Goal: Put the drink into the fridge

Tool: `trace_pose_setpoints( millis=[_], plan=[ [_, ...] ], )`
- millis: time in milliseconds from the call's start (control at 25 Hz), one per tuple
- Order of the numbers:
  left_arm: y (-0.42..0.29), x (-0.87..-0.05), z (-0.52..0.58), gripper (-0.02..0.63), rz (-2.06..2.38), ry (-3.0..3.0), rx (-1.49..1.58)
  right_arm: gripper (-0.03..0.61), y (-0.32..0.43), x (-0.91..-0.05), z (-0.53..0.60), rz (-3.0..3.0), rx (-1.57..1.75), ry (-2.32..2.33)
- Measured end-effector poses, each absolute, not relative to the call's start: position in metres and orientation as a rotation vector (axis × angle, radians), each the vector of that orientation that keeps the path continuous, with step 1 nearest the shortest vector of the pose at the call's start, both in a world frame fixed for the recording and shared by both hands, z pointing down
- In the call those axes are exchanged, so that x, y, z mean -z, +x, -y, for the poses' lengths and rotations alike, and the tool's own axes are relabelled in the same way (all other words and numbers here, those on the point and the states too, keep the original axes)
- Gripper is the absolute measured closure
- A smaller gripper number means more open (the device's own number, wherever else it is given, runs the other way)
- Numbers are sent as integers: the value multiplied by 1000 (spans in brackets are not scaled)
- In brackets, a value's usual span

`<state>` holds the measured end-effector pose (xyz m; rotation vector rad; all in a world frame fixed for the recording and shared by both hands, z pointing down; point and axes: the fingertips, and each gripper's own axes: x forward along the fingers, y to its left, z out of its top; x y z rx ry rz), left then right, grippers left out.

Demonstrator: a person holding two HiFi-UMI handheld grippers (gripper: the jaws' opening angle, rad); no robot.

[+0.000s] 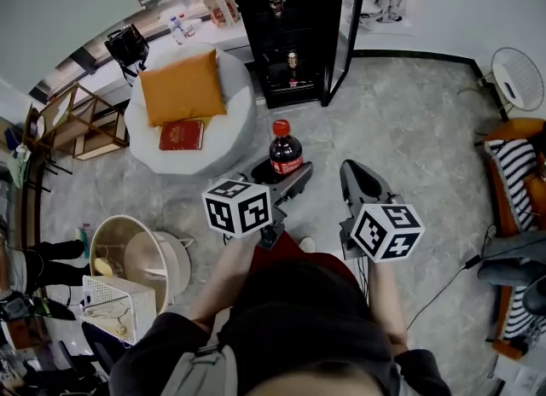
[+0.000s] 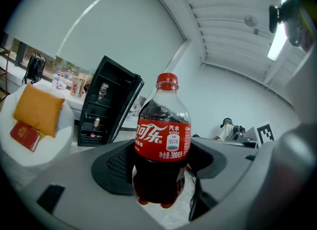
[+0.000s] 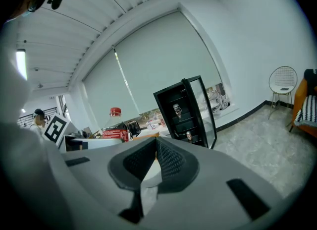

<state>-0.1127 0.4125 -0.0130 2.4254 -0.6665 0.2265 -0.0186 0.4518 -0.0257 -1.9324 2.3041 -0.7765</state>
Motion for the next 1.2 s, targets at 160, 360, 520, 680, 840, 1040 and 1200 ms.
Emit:
trace_pose_setpoints(
  millis=[160,360,520,680,840,1040,1200],
  plan=[
    [-110,11,-409,295,667,2408,-230,560,-14,22,-450,-2307,815,-1923],
    [-103,10,-399,295,669,2407,-241,560,-6,21,-439,-2294,827,-1912],
    [-98,6,-384,295,672,2394,-243,560,-1,17,-424,-2288,845,-1905],
    [-94,2,-364,295,661,2379,-243,560,4,11,-405,-2275,874,-1909],
    [-87,-7,-335,295,649,2361,-245,560,11,5,-379,-2270,900,-1918],
    [-76,-23,-288,295,648,2303,-232,560,21,-6,-336,-2274,942,-1920],
    [-71,-33,-242,295,645,2274,-233,560,27,-14,-289,-2268,977,-1920]
  ],
)
